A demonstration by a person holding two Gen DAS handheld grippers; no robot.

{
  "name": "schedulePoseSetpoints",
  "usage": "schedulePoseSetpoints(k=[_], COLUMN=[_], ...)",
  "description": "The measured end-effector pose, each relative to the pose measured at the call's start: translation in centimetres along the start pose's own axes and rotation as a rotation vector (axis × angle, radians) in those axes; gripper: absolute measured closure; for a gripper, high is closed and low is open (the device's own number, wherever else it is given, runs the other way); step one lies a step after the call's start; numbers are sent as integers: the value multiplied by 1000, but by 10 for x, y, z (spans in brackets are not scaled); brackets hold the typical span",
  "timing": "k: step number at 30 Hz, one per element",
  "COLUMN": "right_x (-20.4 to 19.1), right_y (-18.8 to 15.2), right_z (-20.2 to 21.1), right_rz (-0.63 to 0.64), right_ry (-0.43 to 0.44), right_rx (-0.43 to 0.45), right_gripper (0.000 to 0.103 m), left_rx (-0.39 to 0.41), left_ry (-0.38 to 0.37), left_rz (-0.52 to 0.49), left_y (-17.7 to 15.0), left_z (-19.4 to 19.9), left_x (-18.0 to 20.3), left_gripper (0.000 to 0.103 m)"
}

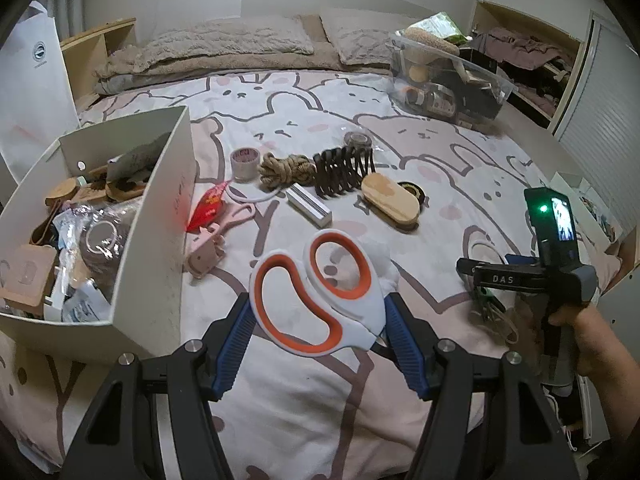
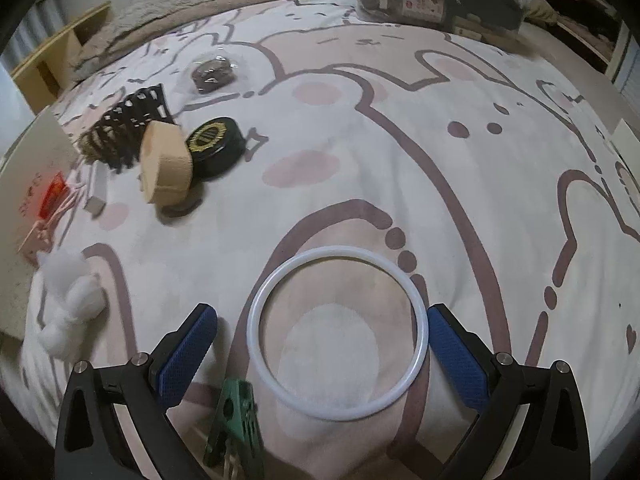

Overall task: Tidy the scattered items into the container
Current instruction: 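Close the left tool on the scissors while the right tool closes on the white ring, then lift and carry the scissors and the ring over the white cardboard box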

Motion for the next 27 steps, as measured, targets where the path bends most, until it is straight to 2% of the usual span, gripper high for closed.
schedulePoseSetpoints(k=[2,3,4,8,14,27], right_x=[-1,-2,-4,-7,-20,-96], right_y=[0,0,1,1,9,41], right_z=[-1,-1,1,7,29,74], right_rz=[25,45,56,63,79,199], right_ry=[-27,-38,-38,-9,9,118], right_rx=[-3,-2,1,-2,54,154], right_gripper=[6,17,18,19,19,19], left_rx=[7,9,10,18,35,70], left_ry=[1,2,3,4,11,41], left_rz=[6,10,14,25,43,109], left_y=[3,4,6,10,16,23], left_z=[1,1,1,1,2,10], left_x=[-5,-8,-11,-20,-36,-83], left_gripper=[38,38,38,38,38,38])
Point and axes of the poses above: each gripper's, at about its wrist camera, not at the fingertips, and z roughly against the way its jaws point, x to its right, y to its top, the point moved 6 cm from there along -z, roughly the way its jaws point, and after that the axes turned 15 degrees about y, right-handed, at the moved point
